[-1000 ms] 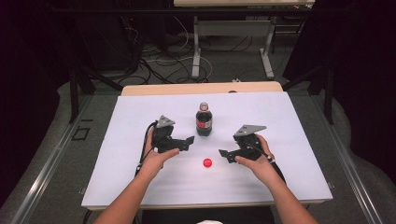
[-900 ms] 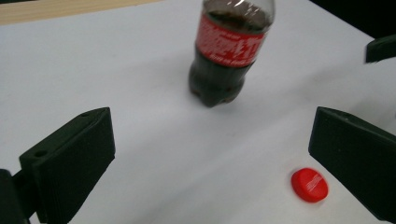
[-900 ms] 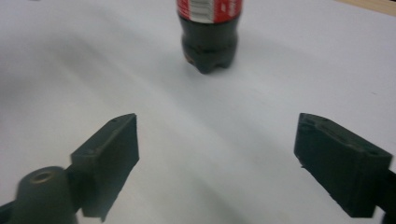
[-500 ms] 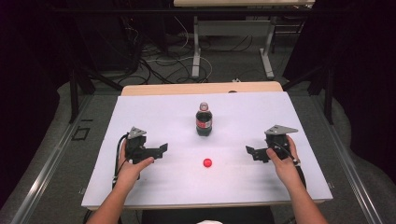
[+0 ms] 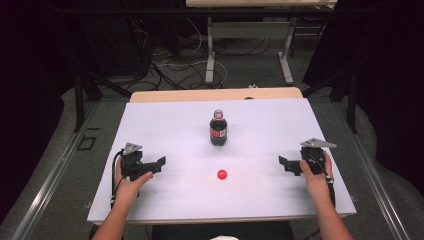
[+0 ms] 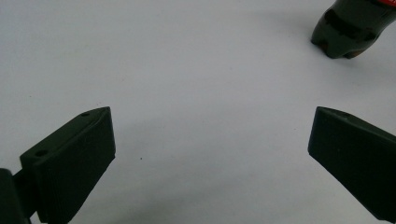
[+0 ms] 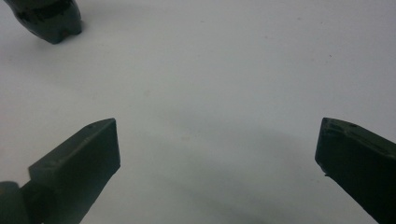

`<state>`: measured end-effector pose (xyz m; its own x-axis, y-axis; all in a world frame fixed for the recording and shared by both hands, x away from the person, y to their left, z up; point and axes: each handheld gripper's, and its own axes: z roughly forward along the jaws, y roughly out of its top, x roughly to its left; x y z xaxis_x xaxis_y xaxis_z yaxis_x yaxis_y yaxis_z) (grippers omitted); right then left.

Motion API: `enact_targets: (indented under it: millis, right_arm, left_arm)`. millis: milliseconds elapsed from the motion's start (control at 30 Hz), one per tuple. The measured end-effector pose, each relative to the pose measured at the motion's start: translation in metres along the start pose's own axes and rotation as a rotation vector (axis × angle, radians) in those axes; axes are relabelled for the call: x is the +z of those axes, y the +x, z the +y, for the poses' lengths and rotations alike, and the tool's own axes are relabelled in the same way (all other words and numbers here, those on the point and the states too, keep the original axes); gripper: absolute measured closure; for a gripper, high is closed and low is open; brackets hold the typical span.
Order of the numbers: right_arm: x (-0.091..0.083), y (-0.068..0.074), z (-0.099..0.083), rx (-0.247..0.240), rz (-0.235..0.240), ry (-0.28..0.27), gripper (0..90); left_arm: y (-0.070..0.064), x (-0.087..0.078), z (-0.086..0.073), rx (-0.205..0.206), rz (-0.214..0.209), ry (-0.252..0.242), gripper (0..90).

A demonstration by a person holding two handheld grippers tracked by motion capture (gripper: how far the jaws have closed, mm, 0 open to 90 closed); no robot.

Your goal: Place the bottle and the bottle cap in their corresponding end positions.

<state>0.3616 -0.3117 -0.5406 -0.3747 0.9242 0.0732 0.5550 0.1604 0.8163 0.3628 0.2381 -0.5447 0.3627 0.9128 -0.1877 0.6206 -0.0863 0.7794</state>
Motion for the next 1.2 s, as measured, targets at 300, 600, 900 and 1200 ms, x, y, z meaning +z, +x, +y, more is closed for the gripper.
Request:
enact_targets:
  millis: [300,600,900,1200]
  right_arm:
    - [0.003,-0.006,-0.013,0.047,-0.028,0.045,0.0]
    - [0.005,-0.009,-0.017,0.056,-0.030,0.053,0.0]
    - [0.005,-0.009,-0.018,0.054,-0.032,0.053,0.0]
    - [0.007,-0.007,-0.018,0.035,-0.030,0.056,0.0]
  left_arm:
    - [0.007,0.002,-0.004,-0.009,0.029,-0.001,0.9]
    - [0.008,0.004,-0.007,-0.016,0.039,0.013,0.9]
    - [0.013,0.004,-0.007,-0.036,0.053,0.019,0.9]
    - [0.015,0.004,-0.008,-0.047,0.058,0.017,0.9]
